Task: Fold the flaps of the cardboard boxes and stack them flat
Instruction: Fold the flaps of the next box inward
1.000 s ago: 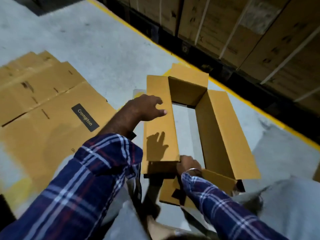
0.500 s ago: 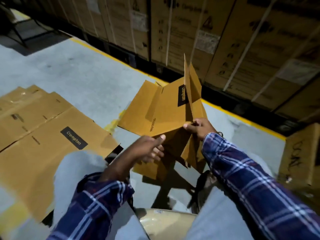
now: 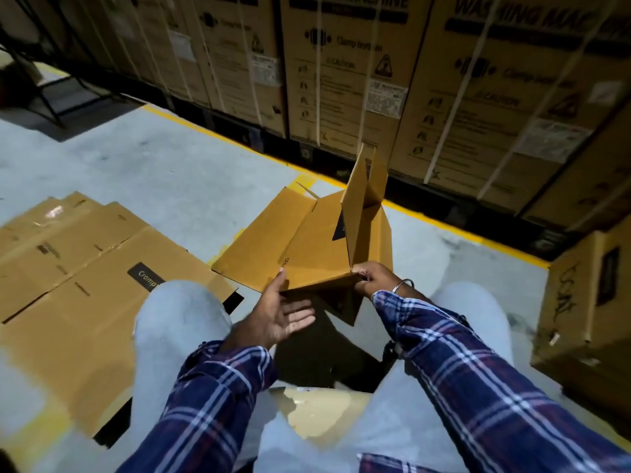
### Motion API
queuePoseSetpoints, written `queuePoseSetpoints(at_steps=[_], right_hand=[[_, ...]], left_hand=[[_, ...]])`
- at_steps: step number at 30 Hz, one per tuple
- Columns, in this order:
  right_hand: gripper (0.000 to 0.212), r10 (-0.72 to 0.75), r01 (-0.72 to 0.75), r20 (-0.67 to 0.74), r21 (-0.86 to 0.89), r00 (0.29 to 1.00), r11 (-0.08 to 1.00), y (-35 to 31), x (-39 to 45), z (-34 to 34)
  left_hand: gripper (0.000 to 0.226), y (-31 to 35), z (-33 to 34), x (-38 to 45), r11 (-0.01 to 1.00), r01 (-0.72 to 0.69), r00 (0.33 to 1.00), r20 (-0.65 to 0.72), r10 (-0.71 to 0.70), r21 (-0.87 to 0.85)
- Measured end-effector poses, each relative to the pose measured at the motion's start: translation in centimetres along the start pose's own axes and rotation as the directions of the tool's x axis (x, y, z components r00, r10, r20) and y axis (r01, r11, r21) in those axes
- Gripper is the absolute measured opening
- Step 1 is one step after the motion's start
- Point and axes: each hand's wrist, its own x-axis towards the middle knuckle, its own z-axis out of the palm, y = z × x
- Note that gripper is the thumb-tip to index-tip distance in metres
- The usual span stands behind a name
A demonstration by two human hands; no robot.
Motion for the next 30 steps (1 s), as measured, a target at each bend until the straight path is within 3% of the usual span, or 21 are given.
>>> queuePoseSetpoints(at_steps=[3,11,15,17,20,22,25,26,27,28,30], right_hand=[[0.036,0.044,-0.047,-0.048,-0.067,0.998,0.997,0.1,-0.6,0.5],[0.035,0.065,-0.078,-0.097,-0.135,0.993,0.988,-0.6,-1.7,1.5],[0.027,0.049,-0.068,-0.107,-0.183,0.993,0.981,-1.6,-2.4,1.4],[0.013,0.052,-0.104,-0.197,-0.260,0.979,0.960,-1.7,-2.7,1.5],[0.017,0.051,-0.247,-0.447,-0.391,0.893,0.887,-1.3,-3.3,1.8],[0.020,-0.115,-0.215,-0.603,-0.447,0.790,0.868,-1.3,-3.7,2.1],[0.021,-0.501,0.089,-0.649,-0.558,0.572,0.825,-2.8,-5.3,3.0],[0.020,-0.573,0.206,-0.609,-0.566,0.548,0.798,-3.3,-5.9,3.8],[0.017,-0.579,0.302,-0.576,-0.509,0.576,0.806,-4.1,-6.6,4.8],[0.016,-0.496,0.346,-0.557,-0.358,0.667,0.867,-4.6,-7.0,6.2],[0.042,-0.092,0.177,-0.434,0.160,0.896,0.971,-5.1,-6.8,8.3]], left_hand=[[0.074,0.0,-0.3,0.2,0.981,-0.097,0.995,-0.023,0.094,-0.171],[0.032,-0.1,-0.1,0.9,0.953,-0.166,0.986,-0.040,0.161,-0.254],[0.026,0.5,0.7,0.3,0.908,-0.243,0.970,-0.060,0.237,-0.341],[0.030,1.1,1.1,0.4,0.892,-0.305,0.952,-0.072,0.298,-0.334],[0.042,2.3,2.2,0.6,0.857,-0.424,0.904,-0.076,0.421,-0.292],[0.046,3.1,2.8,0.7,0.830,-0.461,0.885,-0.093,0.456,-0.314],[0.051,4.2,2.9,1.0,0.792,-0.491,0.868,-0.130,0.479,-0.362],[0.052,4.4,2.9,1.1,0.783,-0.494,0.866,-0.137,0.481,-0.377],[0.053,4.5,2.8,1.1,0.777,-0.498,0.864,-0.140,0.484,-0.386],[0.053,4.5,2.9,1.0,0.770,-0.503,0.860,-0.140,0.490,-0.392],[0.053,4.1,3.3,0.7,0.769,-0.508,0.857,-0.133,0.498,-0.389]])
